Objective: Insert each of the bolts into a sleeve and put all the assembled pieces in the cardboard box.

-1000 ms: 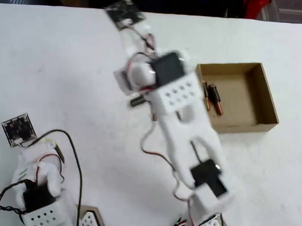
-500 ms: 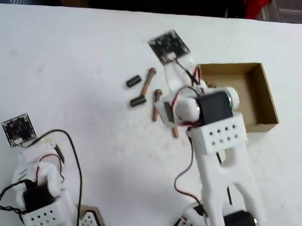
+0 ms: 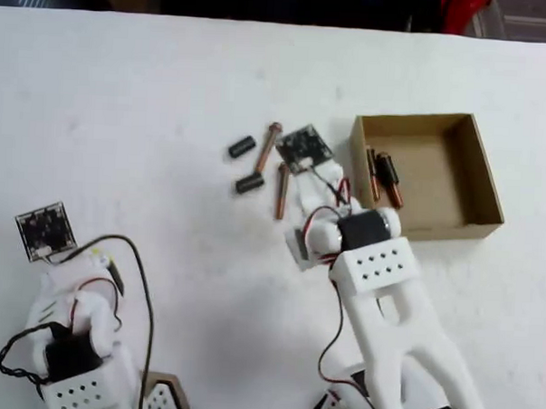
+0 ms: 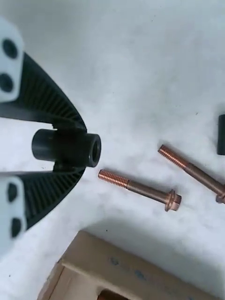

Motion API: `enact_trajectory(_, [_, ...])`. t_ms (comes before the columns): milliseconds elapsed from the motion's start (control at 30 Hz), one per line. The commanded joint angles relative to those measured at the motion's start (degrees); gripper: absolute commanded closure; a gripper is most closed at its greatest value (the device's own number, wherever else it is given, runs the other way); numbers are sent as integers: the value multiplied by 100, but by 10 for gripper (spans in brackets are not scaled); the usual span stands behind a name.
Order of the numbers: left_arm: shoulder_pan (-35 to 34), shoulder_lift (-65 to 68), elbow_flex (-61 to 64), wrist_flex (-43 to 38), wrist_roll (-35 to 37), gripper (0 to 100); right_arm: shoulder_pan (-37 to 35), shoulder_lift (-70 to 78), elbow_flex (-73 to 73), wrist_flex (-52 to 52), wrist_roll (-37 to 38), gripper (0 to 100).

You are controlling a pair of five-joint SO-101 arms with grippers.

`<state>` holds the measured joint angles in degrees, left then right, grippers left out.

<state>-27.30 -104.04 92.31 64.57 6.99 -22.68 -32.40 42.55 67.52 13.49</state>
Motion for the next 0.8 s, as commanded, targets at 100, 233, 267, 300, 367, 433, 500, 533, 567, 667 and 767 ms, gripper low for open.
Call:
enact_trajectory(100, [110, -48, -35, -202, -53, 977, -163, -215, 958, -1077, 79, 978])
enact_trajectory(233, [110, -48, -35, -202, -53, 977, -409, -215, 1327, -1349, 79, 978])
enact_trajectory(267, [110, -48, -35, -202, -53, 977, -488, -215, 1389, -1385, 79, 978])
enact_trajectory(300, [110, -48, -35, -202, -53, 977, -558, -215, 1459, -1420, 79, 978])
enact_trajectory(367, [110, -48, -35, -202, -53, 977, -673, -215, 1556, -1429, 79, 978])
enact_trajectory(433, [110, -48, -35, -202, -53, 977, -734, -215, 1626, -1429, 79, 977])
enact_trajectory(500, [110, -48, -35, -202, -53, 977, -734, -207, 1644, -1429, 79, 977])
enact_trajectory(533, [110, -48, -35, -202, -53, 977, -725, -207, 1644, -1429, 79, 977])
enact_trajectory(567, [110, -48, -35, -202, -53, 977, -734, -207, 1653, -1429, 105, 977])
enact_trajectory(667, [110, -48, -35, -202, -53, 977, -725, 4, 1635, -1429, 484, 977])
enact_trajectory(767, [110, -48, -35, -202, -53, 977, -690, 303, 1591, -1552, 545, 977])
